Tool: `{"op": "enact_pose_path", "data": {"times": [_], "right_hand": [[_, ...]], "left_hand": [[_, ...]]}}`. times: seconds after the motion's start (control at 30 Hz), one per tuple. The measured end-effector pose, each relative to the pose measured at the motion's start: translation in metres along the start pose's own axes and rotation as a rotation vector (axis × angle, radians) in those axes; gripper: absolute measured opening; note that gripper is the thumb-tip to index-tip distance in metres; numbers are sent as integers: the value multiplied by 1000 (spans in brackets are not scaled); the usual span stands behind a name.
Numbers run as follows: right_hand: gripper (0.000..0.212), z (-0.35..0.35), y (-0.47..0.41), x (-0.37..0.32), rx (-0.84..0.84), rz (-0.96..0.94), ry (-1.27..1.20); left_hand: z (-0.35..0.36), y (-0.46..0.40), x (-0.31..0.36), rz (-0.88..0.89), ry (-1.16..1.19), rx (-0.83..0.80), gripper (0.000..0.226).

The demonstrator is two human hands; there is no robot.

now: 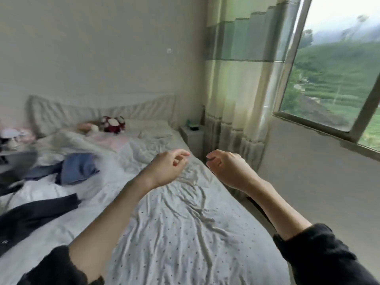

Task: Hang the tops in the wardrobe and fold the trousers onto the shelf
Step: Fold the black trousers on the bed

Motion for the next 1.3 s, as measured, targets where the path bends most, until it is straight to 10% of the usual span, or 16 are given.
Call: {"op": "enact_pose_path", "data": {"times": [0.6, 1.3], "right_hand": [[33, 267, -150, -355, -630, -853, -215], [30, 483, -40, -798, -841, -860, -381]], "left_hand": [[-220, 218, -275, -904, -55, 577, 30], [-471, 534, -524, -1023, 17, 669, 28]]}}
Point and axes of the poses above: each hand's wrist, its own y-axis away from the middle knuckle, its own z-axis out of the palm, x = y × z, the point moved 1 cm from there along -y, towards the middle knuckle, and after that the axes turned 3 degrees about -z, right-handed, at the moved point
